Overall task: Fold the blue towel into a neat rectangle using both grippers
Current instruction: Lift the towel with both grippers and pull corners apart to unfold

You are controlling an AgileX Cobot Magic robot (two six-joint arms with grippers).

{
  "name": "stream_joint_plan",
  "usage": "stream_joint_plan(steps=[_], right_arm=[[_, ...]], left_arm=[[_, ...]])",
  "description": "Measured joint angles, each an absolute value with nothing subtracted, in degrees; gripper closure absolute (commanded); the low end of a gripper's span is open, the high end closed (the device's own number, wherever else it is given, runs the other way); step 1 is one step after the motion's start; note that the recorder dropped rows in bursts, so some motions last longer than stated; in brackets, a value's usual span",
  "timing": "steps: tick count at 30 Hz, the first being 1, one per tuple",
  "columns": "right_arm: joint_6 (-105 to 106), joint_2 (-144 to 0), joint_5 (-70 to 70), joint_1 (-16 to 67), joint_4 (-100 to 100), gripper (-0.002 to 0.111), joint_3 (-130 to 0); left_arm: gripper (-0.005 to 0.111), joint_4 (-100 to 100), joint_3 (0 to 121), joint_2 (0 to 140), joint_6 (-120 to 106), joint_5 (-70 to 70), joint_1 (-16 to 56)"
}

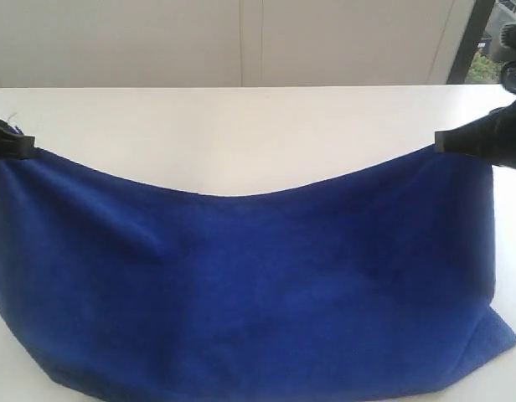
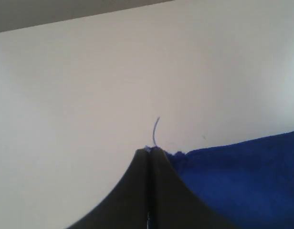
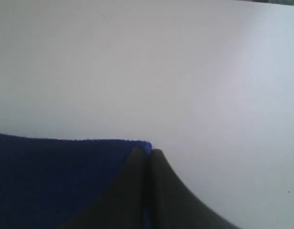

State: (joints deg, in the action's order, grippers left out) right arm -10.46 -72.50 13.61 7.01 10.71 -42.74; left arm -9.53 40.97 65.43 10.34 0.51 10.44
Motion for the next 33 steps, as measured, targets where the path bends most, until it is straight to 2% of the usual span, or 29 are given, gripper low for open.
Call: stream_joint_plan(steps=[5,11,18,26,33], right_arm=[[-10.46,-79.88,6.58,4.41,11.08,0.108,-42.74],[-10.46,-75.49,8.74,4.02,11.3,0.108,-42.74],[-13.07,-53.7,19.93,4.02,10.23,0.108,-42.74],[-14.08,-25.54,33.54,4.02,6.55,0.108,-42.74],[-14.19,-13.64,39.3,4.02,5.89,0.108,-42.74]], left_arm=[[0.107,-9.93,40.97,70.9,10.27,-4.24,7.45],[0.107,-9.93,40.97,68.59,12.43,-2.68,7.28],[0.107,-7.33,40.97,53.07,13.27,8.03,7.28],[0.107,-3.86,40.97,28.79,13.4,20.63,7.28],[0.107,2.82,40.97,16.76,10.74,26.14,7.28]])
